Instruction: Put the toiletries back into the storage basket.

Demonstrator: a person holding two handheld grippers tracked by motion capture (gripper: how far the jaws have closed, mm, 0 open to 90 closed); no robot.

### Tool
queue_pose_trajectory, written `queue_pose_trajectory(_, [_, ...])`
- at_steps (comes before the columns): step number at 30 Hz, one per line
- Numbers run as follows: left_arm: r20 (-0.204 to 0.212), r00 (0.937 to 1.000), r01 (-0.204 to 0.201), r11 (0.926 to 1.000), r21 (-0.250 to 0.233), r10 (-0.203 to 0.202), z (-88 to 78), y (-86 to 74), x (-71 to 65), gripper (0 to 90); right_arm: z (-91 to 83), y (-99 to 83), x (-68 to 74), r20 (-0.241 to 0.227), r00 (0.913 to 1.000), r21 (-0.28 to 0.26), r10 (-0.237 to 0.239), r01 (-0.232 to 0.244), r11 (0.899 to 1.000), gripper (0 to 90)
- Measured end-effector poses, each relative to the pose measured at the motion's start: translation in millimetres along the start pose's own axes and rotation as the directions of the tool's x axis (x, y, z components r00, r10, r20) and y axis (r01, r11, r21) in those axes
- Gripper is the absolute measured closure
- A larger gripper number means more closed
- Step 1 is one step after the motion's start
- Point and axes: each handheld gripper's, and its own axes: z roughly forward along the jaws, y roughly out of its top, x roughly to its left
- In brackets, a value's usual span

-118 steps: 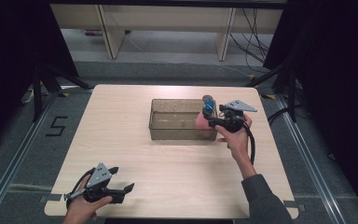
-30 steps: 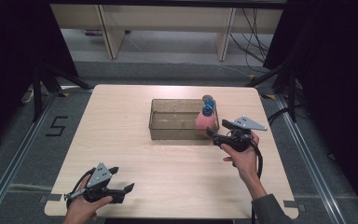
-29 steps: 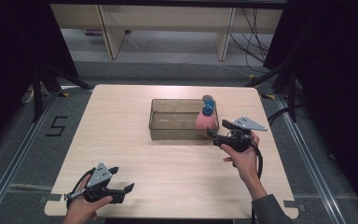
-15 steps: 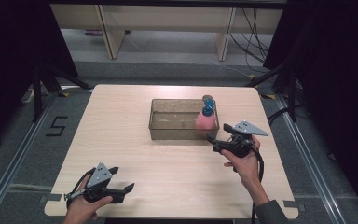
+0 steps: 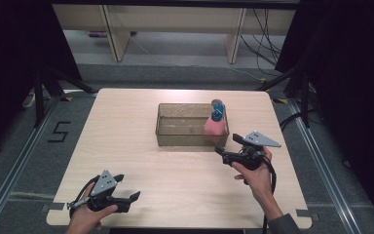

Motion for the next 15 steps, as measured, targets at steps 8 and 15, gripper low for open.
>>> queue_pose_trajectory(8, [-0.001, 1.0000, -0.007, 1.0000, 0.006, 0.007, -0.1, -0.1, 0.2, 14.7, -2.2, -4.9, 2.5, -0.006, 0.9998, -0.006, -0.018, 0.018, 1.000, 16.2])
queue_pose_trajectory(15, [-0.005, 0.9999, -0.012, 0.9999, 0.011, 0.012, -0.2, -0.1, 0.6, 14.7, -5.7, -7.8, 7.7, -0.023, 0.9994, 0.009, 0.027, -0.027, 1.000, 16.3])
